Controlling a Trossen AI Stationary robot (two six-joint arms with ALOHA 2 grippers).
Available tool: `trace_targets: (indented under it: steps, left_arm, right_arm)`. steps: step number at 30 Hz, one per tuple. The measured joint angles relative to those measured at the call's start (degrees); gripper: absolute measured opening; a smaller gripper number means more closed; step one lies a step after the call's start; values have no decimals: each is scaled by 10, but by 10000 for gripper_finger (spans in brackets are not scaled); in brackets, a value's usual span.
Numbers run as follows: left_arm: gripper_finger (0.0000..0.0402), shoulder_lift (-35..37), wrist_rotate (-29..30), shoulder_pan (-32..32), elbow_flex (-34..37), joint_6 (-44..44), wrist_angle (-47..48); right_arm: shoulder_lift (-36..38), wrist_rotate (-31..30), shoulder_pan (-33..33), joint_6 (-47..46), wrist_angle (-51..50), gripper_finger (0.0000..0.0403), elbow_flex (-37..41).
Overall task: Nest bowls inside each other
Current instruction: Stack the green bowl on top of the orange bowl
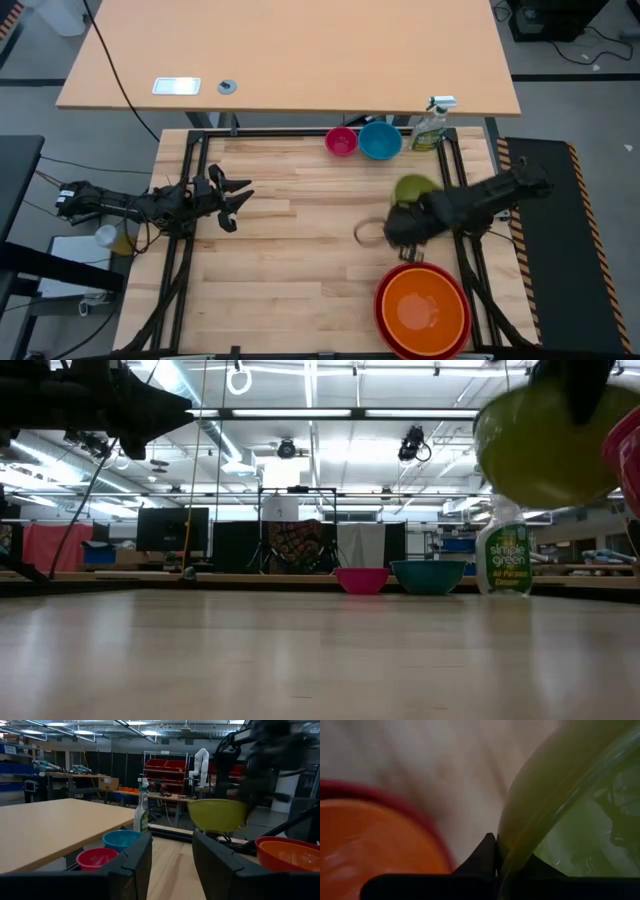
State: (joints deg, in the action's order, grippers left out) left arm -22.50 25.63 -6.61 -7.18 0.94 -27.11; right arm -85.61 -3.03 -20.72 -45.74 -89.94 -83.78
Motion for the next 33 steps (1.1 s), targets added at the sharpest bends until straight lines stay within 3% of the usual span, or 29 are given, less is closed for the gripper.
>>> trace_targets:
  steps: [8, 13, 17, 22, 33]
  left_arm:
    - [144, 0, 5, 0, 0, 14, -1]
    - [144, 0, 60, 0, 0, 55, -1]
    - [144, 0, 78, 1, 0, 96, -5]
    - [144, 0, 78, 1, 0, 129, -10]
    - [144, 0, 77, 1, 0, 161, -23]
  right_arm:
    - [-67, -24, -199, -86, 6, 23, -111]
    - [-138, 6, -279, -124, 5, 23, -157]
    - [-194, 43, -319, -158, 1, 23, -197]
    - [-253, 40, -357, -174, 0, 23, -250]
    - [-364, 78, -381, -186, 1, 31, -289]
